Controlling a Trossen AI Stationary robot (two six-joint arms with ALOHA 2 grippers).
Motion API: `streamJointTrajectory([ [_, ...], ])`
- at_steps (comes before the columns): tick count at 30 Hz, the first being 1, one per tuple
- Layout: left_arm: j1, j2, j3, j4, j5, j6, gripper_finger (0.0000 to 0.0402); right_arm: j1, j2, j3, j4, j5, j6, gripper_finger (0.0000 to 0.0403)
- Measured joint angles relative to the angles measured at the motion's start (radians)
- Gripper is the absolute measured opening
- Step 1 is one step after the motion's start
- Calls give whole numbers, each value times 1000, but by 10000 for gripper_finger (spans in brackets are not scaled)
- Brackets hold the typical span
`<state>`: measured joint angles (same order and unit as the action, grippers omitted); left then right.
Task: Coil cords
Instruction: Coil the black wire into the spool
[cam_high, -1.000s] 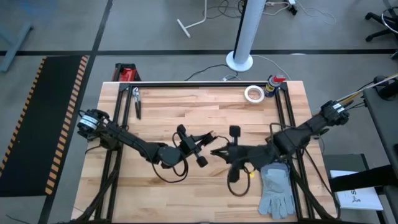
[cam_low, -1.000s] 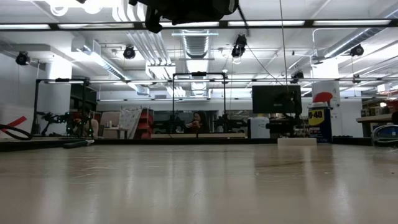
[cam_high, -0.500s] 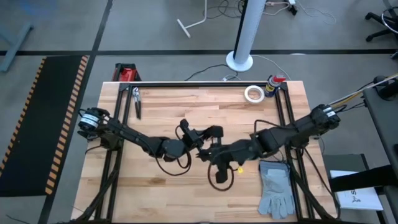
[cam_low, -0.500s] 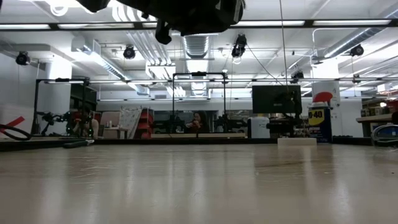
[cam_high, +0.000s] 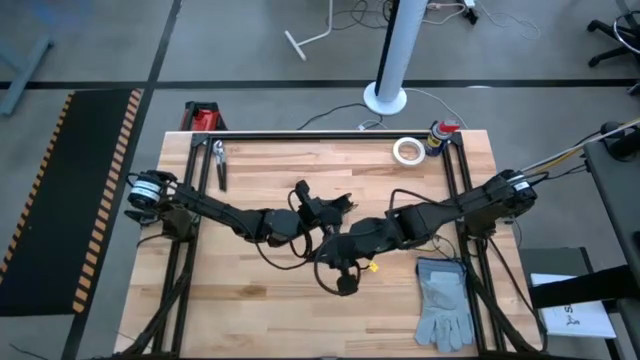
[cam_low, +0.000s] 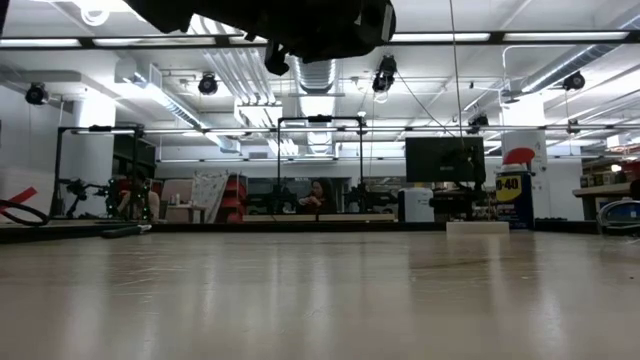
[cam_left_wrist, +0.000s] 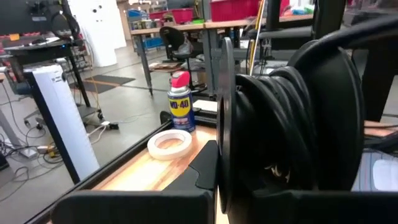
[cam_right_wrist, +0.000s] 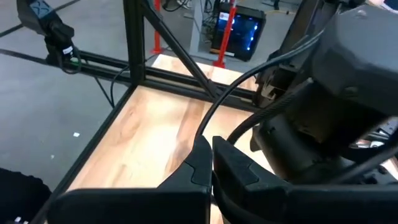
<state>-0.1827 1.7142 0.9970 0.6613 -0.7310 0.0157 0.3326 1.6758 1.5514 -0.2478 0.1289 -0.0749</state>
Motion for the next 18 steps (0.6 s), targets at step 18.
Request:
streamJointTrajectory([
  [18,46,0,-1,136,-63,84,0,34,40,0,64,-131,86,152],
])
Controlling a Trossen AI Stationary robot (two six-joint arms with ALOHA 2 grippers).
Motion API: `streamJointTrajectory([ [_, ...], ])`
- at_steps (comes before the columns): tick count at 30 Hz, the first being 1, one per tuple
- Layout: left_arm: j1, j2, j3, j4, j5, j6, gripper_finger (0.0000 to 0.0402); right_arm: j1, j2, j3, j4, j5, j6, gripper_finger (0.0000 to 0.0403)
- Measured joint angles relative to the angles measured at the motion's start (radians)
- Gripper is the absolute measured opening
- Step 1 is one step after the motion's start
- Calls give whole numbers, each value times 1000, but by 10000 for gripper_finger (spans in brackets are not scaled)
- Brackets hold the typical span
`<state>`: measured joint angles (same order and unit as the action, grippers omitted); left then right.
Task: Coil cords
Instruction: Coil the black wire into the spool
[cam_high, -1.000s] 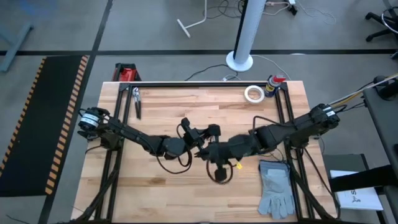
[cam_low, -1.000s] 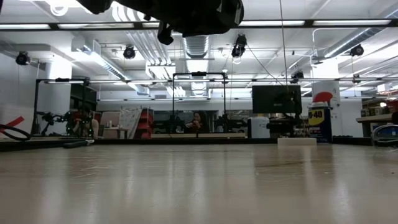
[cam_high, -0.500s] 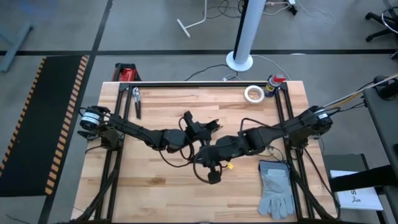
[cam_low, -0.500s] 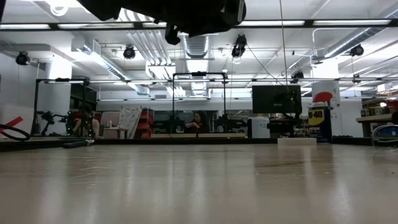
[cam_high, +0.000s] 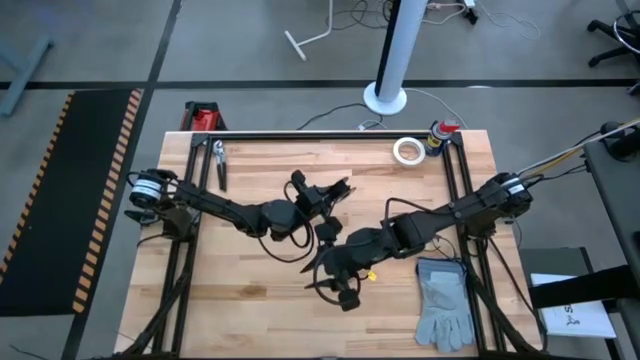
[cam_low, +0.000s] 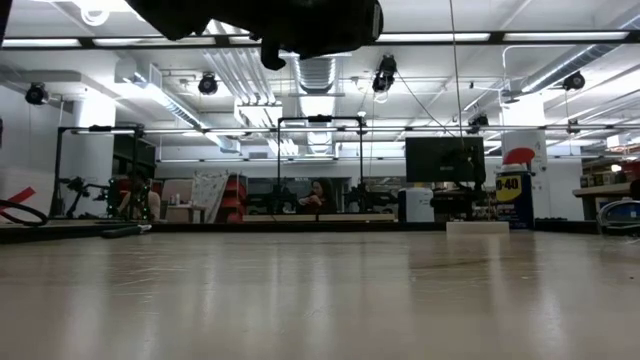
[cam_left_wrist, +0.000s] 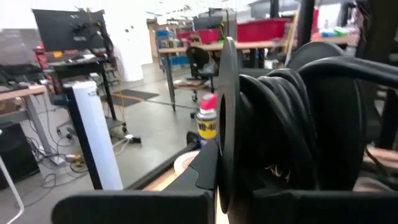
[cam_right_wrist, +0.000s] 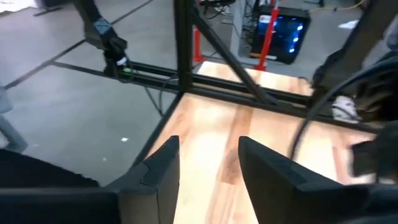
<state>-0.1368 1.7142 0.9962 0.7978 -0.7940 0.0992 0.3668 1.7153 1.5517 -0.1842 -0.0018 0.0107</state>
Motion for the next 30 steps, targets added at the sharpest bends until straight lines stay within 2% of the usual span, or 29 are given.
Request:
streamJointTrajectory([
  [5,30,0,0,60,-11,59,0,13,0,0,-24,-5,18,162],
  [19,66,0,0,337,8,239,0,38,0,-2,-50,-8,42,153],
  [30,69,-4,0,421,48,255,0,40,2,-40,-83,-25,47,147],
])
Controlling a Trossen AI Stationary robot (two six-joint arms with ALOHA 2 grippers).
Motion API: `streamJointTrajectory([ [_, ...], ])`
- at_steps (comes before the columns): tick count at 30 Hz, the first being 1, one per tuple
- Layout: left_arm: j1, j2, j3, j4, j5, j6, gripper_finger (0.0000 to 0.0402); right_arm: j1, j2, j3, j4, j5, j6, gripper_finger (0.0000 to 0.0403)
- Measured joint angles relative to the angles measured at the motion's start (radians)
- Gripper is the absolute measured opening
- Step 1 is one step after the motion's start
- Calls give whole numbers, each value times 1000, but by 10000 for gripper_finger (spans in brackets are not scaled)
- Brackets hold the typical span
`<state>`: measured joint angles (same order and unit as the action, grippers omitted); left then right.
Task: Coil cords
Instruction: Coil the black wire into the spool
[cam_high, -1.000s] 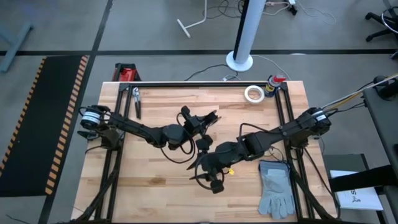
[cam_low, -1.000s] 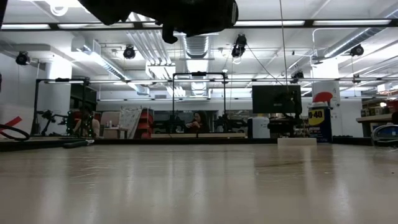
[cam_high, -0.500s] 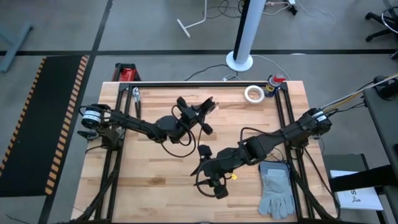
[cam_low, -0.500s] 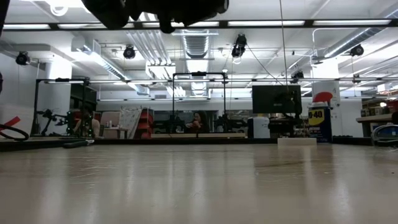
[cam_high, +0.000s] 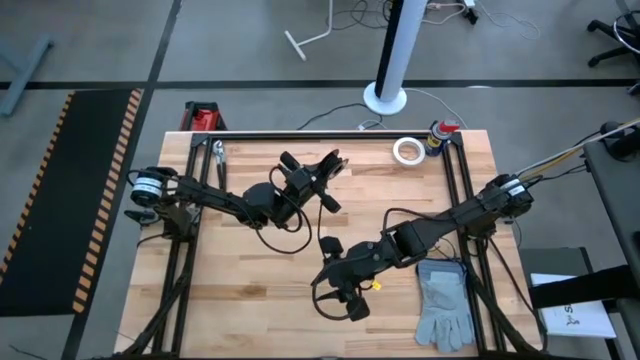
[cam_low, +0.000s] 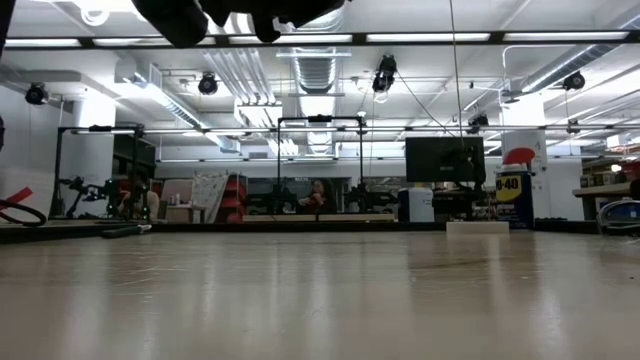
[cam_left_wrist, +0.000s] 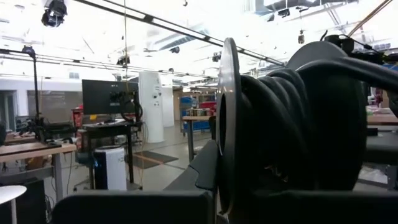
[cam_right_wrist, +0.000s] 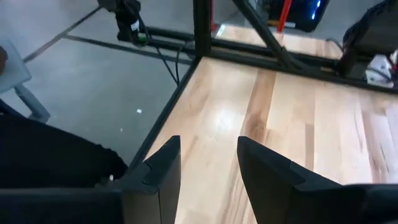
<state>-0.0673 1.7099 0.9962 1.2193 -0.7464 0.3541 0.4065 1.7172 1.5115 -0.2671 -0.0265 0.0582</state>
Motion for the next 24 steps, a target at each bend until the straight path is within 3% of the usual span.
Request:
streamJointTrajectory([
  [16,1,-38,0,-128,-7,2,0,86,0,-65,-27,-5,133,137],
  [24,-5,-49,0,-132,9,-19,0,93,-1,-90,-57,81,125,114],
])
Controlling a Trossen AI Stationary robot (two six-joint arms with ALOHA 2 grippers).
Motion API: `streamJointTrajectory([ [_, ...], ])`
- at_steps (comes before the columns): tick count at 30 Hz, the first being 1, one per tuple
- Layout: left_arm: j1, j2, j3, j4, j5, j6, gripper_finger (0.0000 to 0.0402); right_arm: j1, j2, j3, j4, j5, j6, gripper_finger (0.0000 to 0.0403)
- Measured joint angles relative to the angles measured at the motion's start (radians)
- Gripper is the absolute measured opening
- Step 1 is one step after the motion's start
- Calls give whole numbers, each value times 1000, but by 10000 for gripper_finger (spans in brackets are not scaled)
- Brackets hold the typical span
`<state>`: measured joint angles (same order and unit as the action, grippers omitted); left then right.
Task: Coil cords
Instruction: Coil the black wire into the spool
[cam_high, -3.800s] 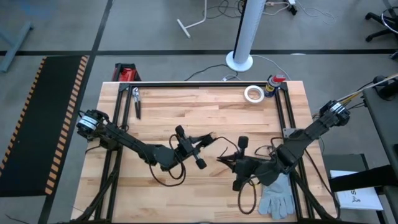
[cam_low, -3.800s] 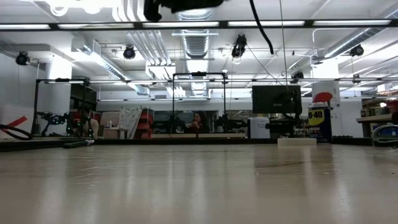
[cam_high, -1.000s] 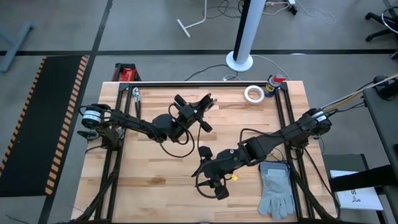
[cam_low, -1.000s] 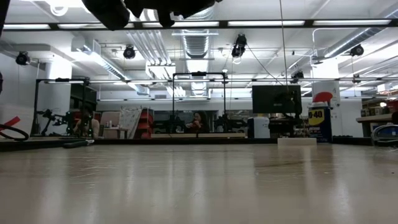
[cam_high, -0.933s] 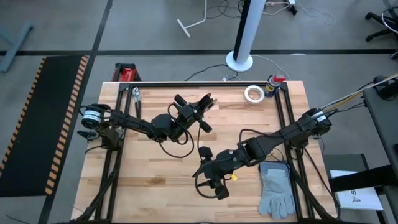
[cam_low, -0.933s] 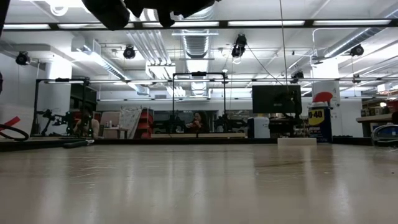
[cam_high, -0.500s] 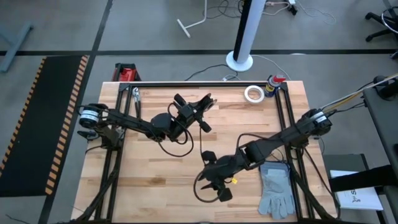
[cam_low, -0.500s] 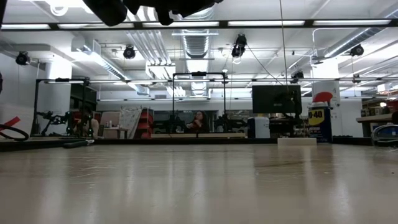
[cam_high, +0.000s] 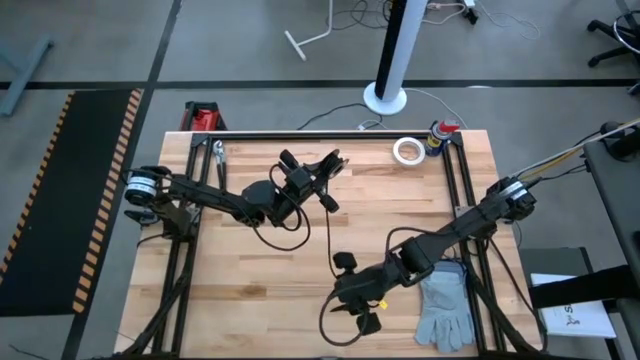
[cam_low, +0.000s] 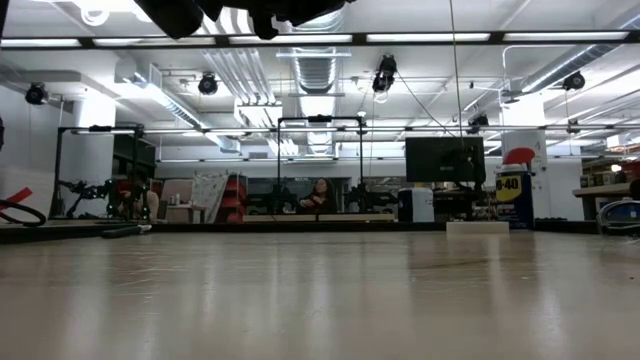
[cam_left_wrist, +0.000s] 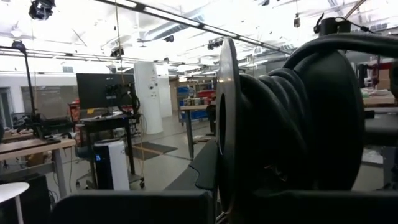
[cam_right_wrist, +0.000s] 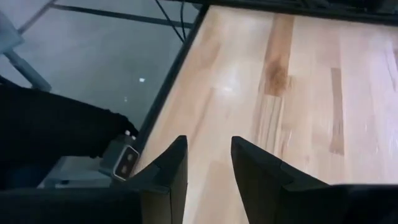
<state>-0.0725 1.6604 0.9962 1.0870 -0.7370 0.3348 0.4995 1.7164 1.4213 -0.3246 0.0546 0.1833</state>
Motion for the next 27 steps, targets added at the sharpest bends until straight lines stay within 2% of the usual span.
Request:
streamJointTrajectory([
  [6,-8,-26,0,-9,23,-4,0,-2,0,-58,-39,8,22,98],
  [14,-31,-39,0,-32,48,-31,0,-13,-1,-135,-59,113,35,86],
  [20,-45,-52,0,-42,49,-35,0,-13,-5,-150,-215,221,97,81],
  [27,-72,-67,0,-44,53,-37,0,-24,-5,-242,-301,276,161,98],
])
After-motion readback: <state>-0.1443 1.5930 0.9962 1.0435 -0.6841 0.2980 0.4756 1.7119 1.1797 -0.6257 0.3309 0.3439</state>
